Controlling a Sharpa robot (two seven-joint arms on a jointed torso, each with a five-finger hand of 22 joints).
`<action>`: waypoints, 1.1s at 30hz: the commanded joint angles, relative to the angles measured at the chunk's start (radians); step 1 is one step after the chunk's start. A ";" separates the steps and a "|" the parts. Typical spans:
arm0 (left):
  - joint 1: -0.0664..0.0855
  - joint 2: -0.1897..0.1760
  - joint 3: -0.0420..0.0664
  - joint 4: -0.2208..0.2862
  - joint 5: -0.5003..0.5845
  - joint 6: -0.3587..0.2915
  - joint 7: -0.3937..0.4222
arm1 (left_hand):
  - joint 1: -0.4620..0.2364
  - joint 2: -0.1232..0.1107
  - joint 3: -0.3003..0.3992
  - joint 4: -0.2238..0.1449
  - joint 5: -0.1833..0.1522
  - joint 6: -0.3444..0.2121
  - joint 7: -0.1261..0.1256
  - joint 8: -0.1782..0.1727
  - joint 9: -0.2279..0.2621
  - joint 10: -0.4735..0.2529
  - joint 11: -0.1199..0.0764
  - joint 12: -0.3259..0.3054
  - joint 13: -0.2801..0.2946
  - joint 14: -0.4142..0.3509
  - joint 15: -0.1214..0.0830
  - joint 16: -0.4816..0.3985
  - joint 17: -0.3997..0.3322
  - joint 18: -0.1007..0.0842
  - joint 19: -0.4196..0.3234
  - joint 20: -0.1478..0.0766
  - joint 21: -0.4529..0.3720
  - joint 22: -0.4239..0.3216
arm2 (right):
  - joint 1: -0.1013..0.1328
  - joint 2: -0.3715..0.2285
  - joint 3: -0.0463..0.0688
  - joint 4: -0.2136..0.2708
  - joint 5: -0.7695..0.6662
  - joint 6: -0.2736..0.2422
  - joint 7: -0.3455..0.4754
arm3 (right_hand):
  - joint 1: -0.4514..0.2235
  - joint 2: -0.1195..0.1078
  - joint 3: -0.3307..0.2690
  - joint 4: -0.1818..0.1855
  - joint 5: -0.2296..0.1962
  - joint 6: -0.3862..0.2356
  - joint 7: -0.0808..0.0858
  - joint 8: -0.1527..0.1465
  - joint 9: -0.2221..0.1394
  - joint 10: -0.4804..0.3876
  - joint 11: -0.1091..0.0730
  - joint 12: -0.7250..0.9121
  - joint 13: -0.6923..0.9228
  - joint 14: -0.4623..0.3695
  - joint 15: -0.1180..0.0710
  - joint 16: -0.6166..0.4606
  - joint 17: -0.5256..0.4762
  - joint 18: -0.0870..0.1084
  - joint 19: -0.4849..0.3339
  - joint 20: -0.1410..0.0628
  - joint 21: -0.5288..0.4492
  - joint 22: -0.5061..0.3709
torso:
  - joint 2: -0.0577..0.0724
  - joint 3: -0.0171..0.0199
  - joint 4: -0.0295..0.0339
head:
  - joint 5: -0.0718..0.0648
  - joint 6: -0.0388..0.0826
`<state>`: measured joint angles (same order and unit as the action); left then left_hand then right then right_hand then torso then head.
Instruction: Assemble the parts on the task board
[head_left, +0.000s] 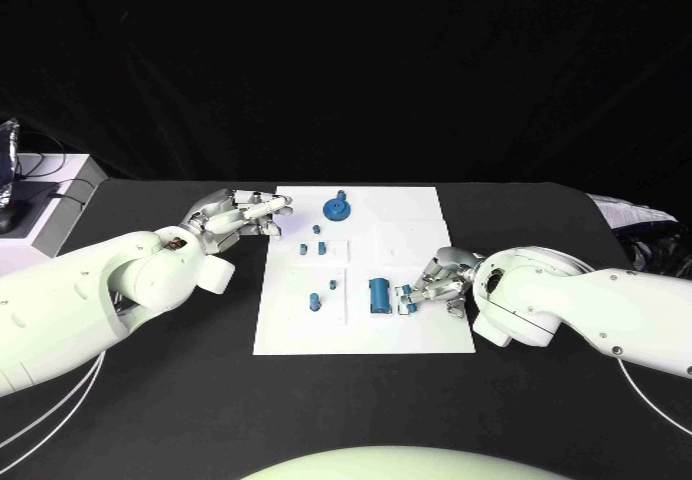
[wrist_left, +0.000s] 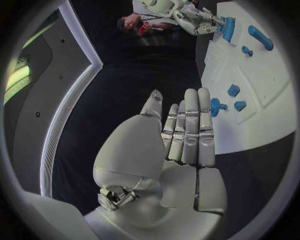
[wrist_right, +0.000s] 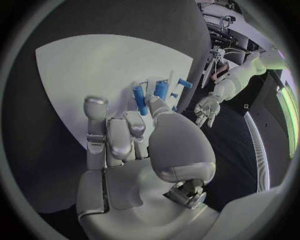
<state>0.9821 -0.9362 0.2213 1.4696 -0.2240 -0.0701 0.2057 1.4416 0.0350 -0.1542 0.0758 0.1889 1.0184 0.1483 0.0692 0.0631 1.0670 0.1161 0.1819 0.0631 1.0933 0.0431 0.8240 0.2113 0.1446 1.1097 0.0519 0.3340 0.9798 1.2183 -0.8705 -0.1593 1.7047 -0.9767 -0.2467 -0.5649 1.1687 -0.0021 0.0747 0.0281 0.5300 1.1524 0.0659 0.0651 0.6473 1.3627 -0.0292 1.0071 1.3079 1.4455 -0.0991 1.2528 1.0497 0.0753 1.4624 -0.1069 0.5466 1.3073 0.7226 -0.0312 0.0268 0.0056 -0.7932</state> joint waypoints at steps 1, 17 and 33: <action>0.000 0.000 0.001 0.003 -0.002 0.008 0.004 | 0.002 0.007 0.003 -0.005 0.002 -0.002 0.002 -0.005 0.001 -0.004 -0.001 -0.001 0.000 -0.001 0.004 -0.001 0.000 -0.014 0.005 0.000 -0.004 0.001 | -0.003 0.005 -0.001 -0.004 -0.001 0.007 0.000 | 0.016 0.015 0.222 -0.232 -0.004 -0.001 -0.010 0.005 0.002 0.007 -0.007 -0.001 0.029 0.002 0.005 -0.006 -0.001 0.004 0.011 0.001 -0.011 0.070 | 0.002 0.0014 0.0002 | 0.003 -0.002; 0.000 -0.001 0.001 0.002 -0.002 0.013 0.000 | -0.001 0.007 0.002 -0.004 0.002 -0.001 0.002 -0.004 0.001 -0.006 -0.001 -0.002 0.000 -0.001 0.004 -0.001 -0.001 -0.014 0.005 0.000 -0.005 0.001 | -0.004 0.004 -0.001 0.002 -0.014 0.033 -0.002 | -0.016 0.013 0.098 -0.152 -0.109 0.015 -0.029 0.000 -0.028 0.008 -0.015 0.003 0.030 0.003 0.001 -0.007 -0.004 -0.003 0.018 -0.002 -0.029 0.068 | 0.001 0.0021 -0.0015 | 0.008 -0.009; 0.000 0.003 0.001 0.000 -0.002 0.020 -0.005 | -0.001 0.007 0.001 -0.002 0.002 -0.001 0.001 -0.004 0.001 -0.007 -0.001 0.000 0.000 0.000 0.004 0.000 0.001 -0.007 0.005 -0.001 0.035 0.047 | -0.004 0.007 -0.001 0.001 -0.064 0.001 -0.001 | -0.030 0.014 -0.138 0.011 -0.220 0.031 -0.021 0.003 -0.100 0.008 -0.006 0.005 0.028 0.002 0.006 -0.007 -0.008 -0.002 0.026 0.001 -0.053 0.068 | 0.000 0.0011 -0.0011 | 0.013 -0.012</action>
<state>0.9821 -0.9360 0.2213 1.4682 -0.2242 -0.0678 0.1971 1.4416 0.0350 -0.1542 0.0758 0.1889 1.0184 0.1483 0.0692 0.0631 1.0670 0.1161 0.1819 0.0631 1.0932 0.0431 0.8240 0.2114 0.1444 1.1217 0.0498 0.3653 1.0260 1.2155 -0.8646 -0.1601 1.7045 -1.0130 -0.2426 -0.5660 1.1409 0.0092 -0.0578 0.0399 0.3134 1.1756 0.0428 0.0708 0.5478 1.3738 -0.0399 1.0070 1.3075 1.4471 -0.0980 1.2489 1.0423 0.0772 1.4624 -0.1069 0.4956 1.3078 0.7229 -0.0297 0.0251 0.0170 -0.8051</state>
